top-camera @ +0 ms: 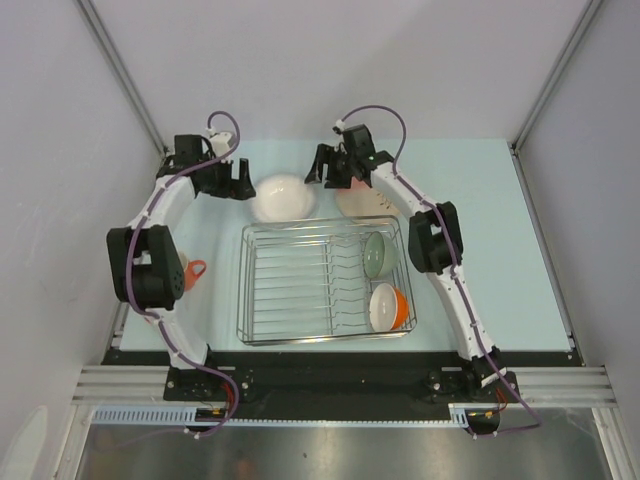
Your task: Load the mixed dishes into the dish rack
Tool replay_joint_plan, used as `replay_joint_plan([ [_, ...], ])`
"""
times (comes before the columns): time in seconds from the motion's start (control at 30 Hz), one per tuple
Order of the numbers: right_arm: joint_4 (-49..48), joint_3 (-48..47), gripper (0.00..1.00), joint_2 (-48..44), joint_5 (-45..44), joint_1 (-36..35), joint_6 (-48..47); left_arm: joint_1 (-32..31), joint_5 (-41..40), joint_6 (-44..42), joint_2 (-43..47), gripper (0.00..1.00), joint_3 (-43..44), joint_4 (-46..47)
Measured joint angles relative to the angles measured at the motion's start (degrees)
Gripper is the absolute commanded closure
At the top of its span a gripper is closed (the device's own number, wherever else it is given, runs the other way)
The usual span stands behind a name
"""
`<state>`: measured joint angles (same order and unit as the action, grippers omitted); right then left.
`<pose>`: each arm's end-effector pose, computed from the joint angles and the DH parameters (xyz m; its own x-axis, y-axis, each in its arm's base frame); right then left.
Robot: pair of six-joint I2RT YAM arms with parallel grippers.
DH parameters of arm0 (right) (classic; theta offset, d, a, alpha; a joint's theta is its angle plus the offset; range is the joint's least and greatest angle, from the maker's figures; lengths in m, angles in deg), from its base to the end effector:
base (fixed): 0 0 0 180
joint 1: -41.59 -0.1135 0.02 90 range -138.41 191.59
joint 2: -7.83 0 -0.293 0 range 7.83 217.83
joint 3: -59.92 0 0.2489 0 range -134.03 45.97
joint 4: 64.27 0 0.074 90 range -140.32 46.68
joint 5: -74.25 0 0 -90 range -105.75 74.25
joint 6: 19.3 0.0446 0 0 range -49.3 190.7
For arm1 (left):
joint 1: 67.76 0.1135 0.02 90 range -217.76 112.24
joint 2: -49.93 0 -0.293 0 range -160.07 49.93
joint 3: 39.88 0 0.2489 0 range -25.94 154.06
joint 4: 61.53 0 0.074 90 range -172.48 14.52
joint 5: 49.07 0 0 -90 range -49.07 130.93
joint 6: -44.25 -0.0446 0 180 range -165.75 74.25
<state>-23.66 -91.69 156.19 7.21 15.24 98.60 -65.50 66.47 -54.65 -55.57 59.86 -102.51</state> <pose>0.5384 0.2861 0.2115 -0.8018 0.0837 -0.5917 -0.3523 0.7336 0.5811 0.4247 -0.0025 0.2877 -0.6788 0.1129 -0.7256 0.3691 0.9067 -0.2042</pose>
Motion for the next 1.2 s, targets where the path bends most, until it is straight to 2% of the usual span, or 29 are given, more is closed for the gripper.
replay_joint_plan([
  [0.23,-0.3,0.0,0.25,4.0,1.5,-0.6,1.2,0.0,0.7,1.1,-2.8,0.06,-1.9,0.6],
  [0.53,-2.5,1.0,0.29,4.8,3.7,-1.0,3.7,-0.5,0.7,1.4,-8.9,0.08,-2.0,2.8],
  [0.8,-6.7,3.4,0.32,4.8,6.2,-2.7,7.1,-3.2,1.7,1.6,-16.1,0.09,2.6,3.5],
  [1.0,-7.9,4.0,0.52,5.0,6.0,-3.0,9.5,-4.6,0.7,2.1,-17.9,0.09,5.5,3.0],
  [1.1,-8.6,5.0,0.7,5.1,6.0,-2.7,10.8,-4.7,0.5,2.4,-18.1,0.09,5.7,3.0],
  [1.13,-8.7,5.5,0.83,5.1,5.9,-2.6,11.2,-4.7,0.4,2.4,-18.1,0.09,5.7,3.0],
  [1.2,-9.0,6.0,0.97,5.2,5.9,-2.3,13.0,-4.7,0.0,2.4,-18.1,0.09,5.7,2.9],
])
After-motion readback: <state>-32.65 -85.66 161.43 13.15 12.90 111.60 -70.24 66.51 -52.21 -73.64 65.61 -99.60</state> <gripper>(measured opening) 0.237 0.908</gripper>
